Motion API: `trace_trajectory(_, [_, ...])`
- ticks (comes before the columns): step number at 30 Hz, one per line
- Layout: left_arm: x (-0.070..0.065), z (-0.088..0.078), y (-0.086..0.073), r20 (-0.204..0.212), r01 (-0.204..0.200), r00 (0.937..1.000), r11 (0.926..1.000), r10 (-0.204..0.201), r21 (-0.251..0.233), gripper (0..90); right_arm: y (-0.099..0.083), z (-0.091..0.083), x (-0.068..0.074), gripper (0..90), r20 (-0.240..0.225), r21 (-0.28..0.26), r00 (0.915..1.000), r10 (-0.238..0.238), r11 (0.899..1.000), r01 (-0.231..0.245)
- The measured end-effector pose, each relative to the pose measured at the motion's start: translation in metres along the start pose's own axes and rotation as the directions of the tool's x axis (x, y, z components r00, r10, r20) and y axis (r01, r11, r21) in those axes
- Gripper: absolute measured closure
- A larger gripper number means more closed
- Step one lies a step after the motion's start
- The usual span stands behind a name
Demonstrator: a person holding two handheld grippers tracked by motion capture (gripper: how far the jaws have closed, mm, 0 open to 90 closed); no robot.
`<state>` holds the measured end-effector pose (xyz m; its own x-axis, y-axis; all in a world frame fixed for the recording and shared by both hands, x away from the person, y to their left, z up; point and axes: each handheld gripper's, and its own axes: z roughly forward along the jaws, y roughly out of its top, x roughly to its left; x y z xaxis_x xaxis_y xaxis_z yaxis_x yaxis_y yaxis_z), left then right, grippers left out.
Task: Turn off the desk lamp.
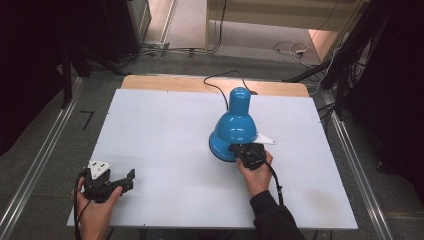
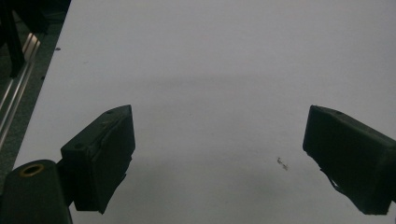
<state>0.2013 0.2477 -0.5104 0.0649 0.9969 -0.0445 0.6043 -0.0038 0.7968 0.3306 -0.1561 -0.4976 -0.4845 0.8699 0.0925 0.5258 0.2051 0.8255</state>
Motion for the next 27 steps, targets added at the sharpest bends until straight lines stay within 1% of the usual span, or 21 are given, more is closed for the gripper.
trace_trajectory(1, [0.0, 0.0001, 0.0, -0.001, -0.001, 1.0, 1.0, 0.001, 0.001, 10.3, 0.0002, -0.0002, 0.0005, 73.9, -0.007, 0.002, 1.0, -0.005, 1.0, 0.005])
trace_trajectory(3, [0.0001, 0.0, 0.0, -0.001, 0.0, 1.0, 1.0, 0.0, 0.0, 10.3, 0.0006, -0.0004, 0.0004, 68.7, -0.005, 0.003, 0.9999, -0.012, 1.0, 0.012])
trace_trajectory(5, [0.0003, -0.0001, 0.0, -0.001, 0.0, 1.0, 1.0, 0.0, 0.0, 10.3, 0.0007, -0.0005, -0.0004, 64.7, -0.005, 0.009, 1.0, -0.007, 1.0, 0.007])
trace_trajectory(7, [0.0006, 0.0001, -0.0001, 0.0, -0.001, 1.0, 1.0, 0.001, 0.001, 10.3, 0.0009, -0.0008, -0.001, 58.7, -0.003, 0.013, 0.9999, -0.01, 1.0, 0.01])
trace_trajectory(8, [0.0007, 0.0, -0.0001, -0.001, -0.001, 1.0, 1.0, 0.001, 0.002, 10.3, 0.0013, -0.0009, -0.0006, 55.6, -0.001, 0.017, 1.0, 0.001, 1.0, -0.001])
trace_trajectory(10, [0.0005, -0.0001, 0.0, 0.0, 0.0, 1.0, 1.0, 0.0, 0.0, 10.3, 0.0014, -0.0014, 0.0, 50.1, -0.001, 0.019, 1.0, -0.005, 1.0, 0.005])
trace_trajectory(12, [0.0002, -0.0002, 0.0, 0.0, 0.0, 1.0, 1.0, 0.0, 0.0, 10.3, 0.0014, -0.0017, 0.0, 46.4, -0.005, 0.022, 0.9999, -0.011, 1.0, 0.011])
trace_trajectory(14, [0.0002, -0.0003, 0.0, -0.001, -0.001, 1.0, 1.0, 0.001, 0.0, 10.3, 0.0016, -0.0022, -0.0003, 41.8, 0.006, 0.028, 1.0, -0.006, 1.0, 0.006])
trace_trajectory(17, [0.0004, -0.0002, -0.0001, 0.0, 0.0, 1.0, 1.0, 0.0, 0.0, 10.3, 0.0017, -0.0033, -0.0004, 38.3, 0.01, 0.038, 0.9999, -0.012, 0.999, 0.012])
trace_trajectory(20, [0.0003, 0.0, -0.0001, 0.0, 0.001, 1.0, 1.0, -0.001, 0.001, 10.3, 0.0015, -0.0042, -0.0005, 35.3, 0.008, 0.046, 0.9996, -0.029, 0.999, 0.028])
trace_trajectory(21, [0.0003, -0.0001, 0.0, 0.0, 0.0, 1.0, 1.0, 0.0, 0.0, 10.3, 0.0014, -0.0044, -0.0007, 34.1, 0.013, 0.046, 0.9992, -0.038, 0.998, 0.037])
trace_trajectory(23, [0.0, -0.0001, 0.0, -0.001, 0.001, 1.0, 1.0, -0.001, 0.0, 10.3, 0.0014, -0.0049, -0.001, 33.0, 0.014, 0.051, 0.9992, -0.038, 0.998, 0.038])
trace_trajectory(24, [-0.0001, -0.0001, 0.0, -0.001, 0.001, 1.0, 1.0, -0.001, 0.0, 10.3, 0.0012, -0.0049, -0.0007, 32.0, 0.021, 0.05, 0.9989, -0.043, 0.998, 0.041])
trace_trajectory(27, [-0.0002, -0.0001, -0.0001, 0.0, 0.001, 1.0, 1.0, -0.001, 0.0, 10.3, 0.0009, -0.0054, 0.0001, 31.4, 0.015, 0.051, 0.9989, -0.045, 0.998, 0.044])
